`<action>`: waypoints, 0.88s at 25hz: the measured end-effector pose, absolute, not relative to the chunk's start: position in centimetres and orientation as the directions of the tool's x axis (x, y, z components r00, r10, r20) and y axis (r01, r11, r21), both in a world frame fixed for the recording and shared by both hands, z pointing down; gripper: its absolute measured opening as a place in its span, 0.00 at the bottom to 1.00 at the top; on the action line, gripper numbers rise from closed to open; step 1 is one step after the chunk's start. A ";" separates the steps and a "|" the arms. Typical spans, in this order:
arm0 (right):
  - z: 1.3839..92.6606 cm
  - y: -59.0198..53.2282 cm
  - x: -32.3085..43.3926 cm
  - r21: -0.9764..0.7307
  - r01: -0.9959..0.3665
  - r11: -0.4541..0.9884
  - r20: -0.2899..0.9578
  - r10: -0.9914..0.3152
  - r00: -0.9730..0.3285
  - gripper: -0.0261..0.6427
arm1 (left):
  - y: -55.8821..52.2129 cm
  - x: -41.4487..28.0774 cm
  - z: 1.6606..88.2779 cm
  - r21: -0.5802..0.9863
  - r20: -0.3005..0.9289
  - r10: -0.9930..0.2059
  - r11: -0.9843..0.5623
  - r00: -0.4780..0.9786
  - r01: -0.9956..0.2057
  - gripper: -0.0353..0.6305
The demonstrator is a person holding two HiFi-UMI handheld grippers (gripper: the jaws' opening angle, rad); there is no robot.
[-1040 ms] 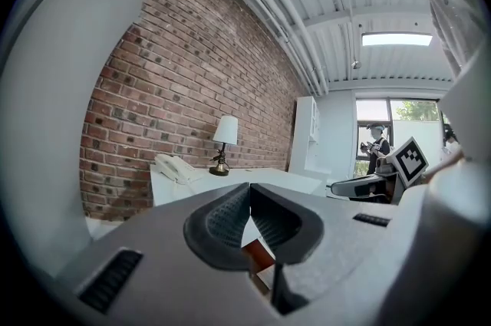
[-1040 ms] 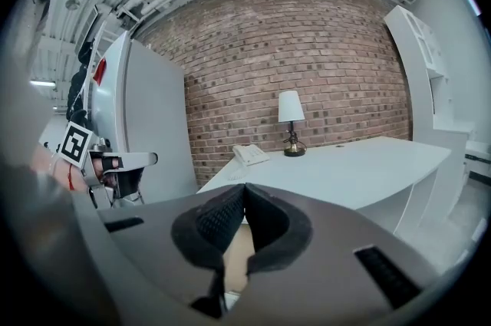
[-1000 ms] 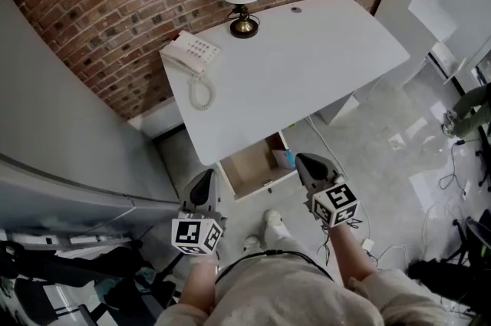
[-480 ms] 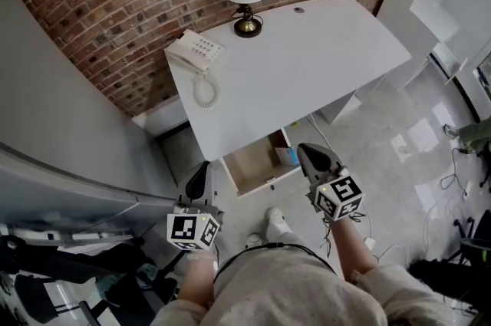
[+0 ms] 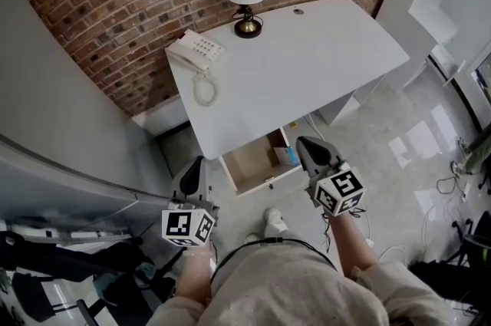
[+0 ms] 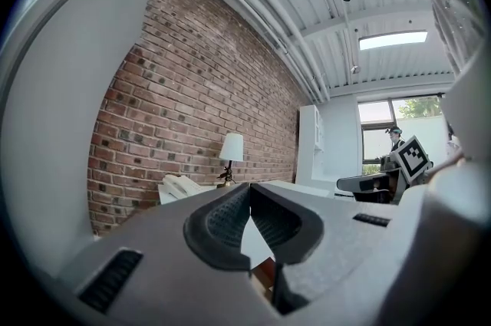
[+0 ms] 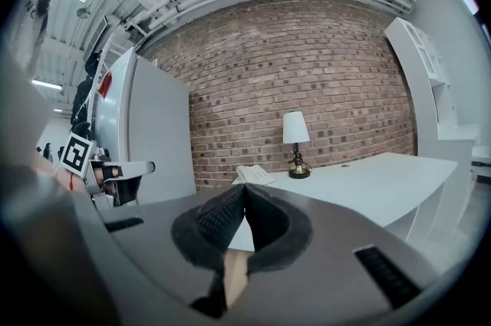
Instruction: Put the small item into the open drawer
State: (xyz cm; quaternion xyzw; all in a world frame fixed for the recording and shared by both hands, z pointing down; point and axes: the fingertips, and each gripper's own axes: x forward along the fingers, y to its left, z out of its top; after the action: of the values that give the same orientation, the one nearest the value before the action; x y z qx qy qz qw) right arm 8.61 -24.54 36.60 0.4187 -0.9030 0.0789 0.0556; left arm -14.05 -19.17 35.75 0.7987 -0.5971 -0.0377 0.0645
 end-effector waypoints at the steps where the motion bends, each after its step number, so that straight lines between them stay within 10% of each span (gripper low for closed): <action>1: 36.6 -24.5 8.6 -0.096 -0.765 0.637 0.165 -0.748 -0.643 0.05 | -19.1 -14.1 35.7 0.147 0.014 -0.959 -0.278 0.283 -0.949 0.06; 22: 35.6 -25.1 9.3 -0.106 -0.752 0.650 0.130 -0.741 -0.659 0.05 | -19.6 -15.1 35.6 0.152 0.020 -0.973 -0.224 0.230 -0.963 0.06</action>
State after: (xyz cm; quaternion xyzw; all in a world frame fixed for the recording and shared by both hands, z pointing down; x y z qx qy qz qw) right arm 9.25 -25.10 35.55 0.4114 -0.9076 0.0754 0.0373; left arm -15.11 -19.64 35.65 0.7814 -0.6194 -0.0395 0.0657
